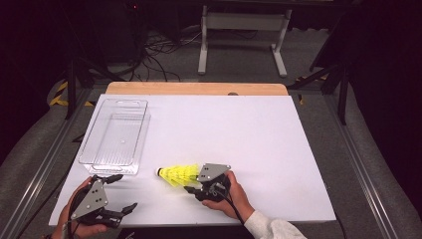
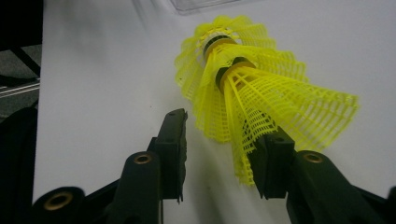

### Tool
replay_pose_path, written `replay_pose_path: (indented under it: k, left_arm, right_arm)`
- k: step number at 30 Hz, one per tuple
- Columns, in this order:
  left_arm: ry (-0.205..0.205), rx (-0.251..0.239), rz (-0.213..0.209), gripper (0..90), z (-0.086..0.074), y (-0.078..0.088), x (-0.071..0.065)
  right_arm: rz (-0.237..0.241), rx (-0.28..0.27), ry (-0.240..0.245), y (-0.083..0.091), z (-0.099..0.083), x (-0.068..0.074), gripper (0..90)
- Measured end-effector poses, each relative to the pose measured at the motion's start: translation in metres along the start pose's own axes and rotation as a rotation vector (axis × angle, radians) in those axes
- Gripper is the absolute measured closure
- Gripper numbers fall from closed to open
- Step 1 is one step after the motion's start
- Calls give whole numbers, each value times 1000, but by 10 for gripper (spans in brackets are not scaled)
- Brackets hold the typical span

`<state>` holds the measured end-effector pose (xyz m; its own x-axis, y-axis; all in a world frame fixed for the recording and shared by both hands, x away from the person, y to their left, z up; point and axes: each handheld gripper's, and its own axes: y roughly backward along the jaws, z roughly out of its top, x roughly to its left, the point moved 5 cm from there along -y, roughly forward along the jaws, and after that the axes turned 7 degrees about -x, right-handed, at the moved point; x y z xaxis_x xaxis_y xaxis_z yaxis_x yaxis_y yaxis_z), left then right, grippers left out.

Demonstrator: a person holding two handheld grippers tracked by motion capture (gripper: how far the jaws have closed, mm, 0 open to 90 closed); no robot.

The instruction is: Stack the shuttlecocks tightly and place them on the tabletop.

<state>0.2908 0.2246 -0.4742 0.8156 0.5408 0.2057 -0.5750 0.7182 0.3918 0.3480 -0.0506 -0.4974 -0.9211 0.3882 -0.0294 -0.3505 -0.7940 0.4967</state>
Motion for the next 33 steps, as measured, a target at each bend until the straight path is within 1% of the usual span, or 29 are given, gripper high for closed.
replay_pose_path:
  k: [3, 6, 10, 15, 16, 18, 20, 21, 22, 23, 26, 27, 30, 32, 33]
  left_arm:
    - [1, 1, 1, 93, 0, 0, 0]
    - [-3, 5, 1, 93, 0, -1, 0]
    - [-2, 6, -1, 93, 0, -1, 0]
    - [-1, 10, -2, 94, 0, -2, -1]
    - [0, 10, -1, 94, 0, -2, 0]
    - [1, 9, 0, 94, 0, -2, 0]
    - [0, 9, 2, 94, 0, -2, 0]
    - [-1, 10, 1, 94, 0, -2, 0]
    - [-1, 10, 1, 94, 0, -2, 0]
    - [-1, 9, 1, 94, 0, -2, 0]
    - [-1, 9, 0, 94, 0, -2, 0]
    - [-1, 9, 0, 94, 0, -2, 0]
    - [-2, 11, 1, 94, -1, -2, 0]
    - [-1, 11, 0, 94, -1, -2, 0]
    - [-1, 12, 1, 94, -1, -2, 0]
  right_arm:
    - [26, 8, 2, -1, 0, 4, 502]
    - [27, 12, 5, -5, 2, 7, 438]
    - [12, 11, 5, -8, 4, 9, 395]
    - [-45, 10, -22, -14, 7, 9, 272]
    - [-58, 5, -32, -16, 8, 9, 251]
    - [-79, 12, -63, -18, 8, 7, 204]
    - [-101, 14, -87, -19, 8, 5, 187]
    - [-122, 21, -96, -19, 7, 3, 173]
    - [-122, 21, -96, -19, 7, 3, 173]
    - [-109, 34, -112, -20, 5, 2, 169]
    - [-98, 40, -125, -20, 3, 2, 141]
    - [-88, 44, -127, -21, 3, 3, 152]
    - [-65, 54, -114, -24, 2, 5, 170]
    - [-58, 62, -98, -26, 2, 7, 186]
    - [-58, 54, -96, -26, 3, 7, 198]
